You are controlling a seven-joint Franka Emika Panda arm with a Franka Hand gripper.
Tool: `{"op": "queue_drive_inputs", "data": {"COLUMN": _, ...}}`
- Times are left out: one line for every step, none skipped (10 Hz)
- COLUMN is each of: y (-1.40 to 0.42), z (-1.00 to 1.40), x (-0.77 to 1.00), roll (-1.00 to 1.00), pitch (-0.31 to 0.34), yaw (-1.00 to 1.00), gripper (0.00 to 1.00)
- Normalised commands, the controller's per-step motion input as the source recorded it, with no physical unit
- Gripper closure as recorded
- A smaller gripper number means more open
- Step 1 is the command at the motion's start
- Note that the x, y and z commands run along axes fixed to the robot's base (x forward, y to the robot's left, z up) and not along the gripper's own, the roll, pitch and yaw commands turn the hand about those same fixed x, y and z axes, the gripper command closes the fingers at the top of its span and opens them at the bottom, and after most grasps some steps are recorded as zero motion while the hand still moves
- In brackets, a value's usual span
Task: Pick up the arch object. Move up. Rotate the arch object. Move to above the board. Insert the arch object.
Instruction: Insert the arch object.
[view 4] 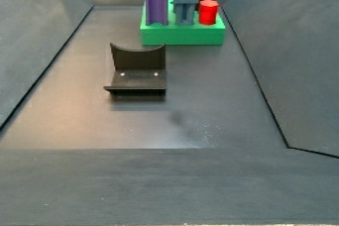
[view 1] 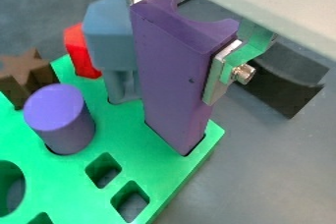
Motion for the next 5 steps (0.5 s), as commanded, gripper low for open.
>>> {"op": "queue_drive_inputs", "data": {"y": 0.0, "z": -0.39, "x": 0.01, "roll": 0.19, "pitch": -0.001, "yaw": 0.0, "gripper": 1.0}}
{"op": "queue_drive_inputs", "data": {"y": 0.0, "z": -0.51, "x": 0.0, "roll": 0.13, "pitch": -0.084, "yaw": 0.02, "gripper": 1.0}}
{"op": "queue_drive_inputs", "data": {"y": 0.03, "z": -0.55, "x": 0.0, "roll": 0.04, "pitch": -0.133, "yaw": 0.0, "gripper": 1.0}}
{"op": "queue_drive_inputs", "data": {"y": 0.07, "z": -0.48, "x": -0.03, "roll": 0.0, "pitch": -0.183, "yaw": 0.0, "gripper": 1.0}}
{"op": "queue_drive_inputs", "data": {"y": 0.0, "z": -0.19, "x": 0.0, "roll": 0.0, "pitch": -0.083, "yaw": -0.05, "gripper": 1.0}}
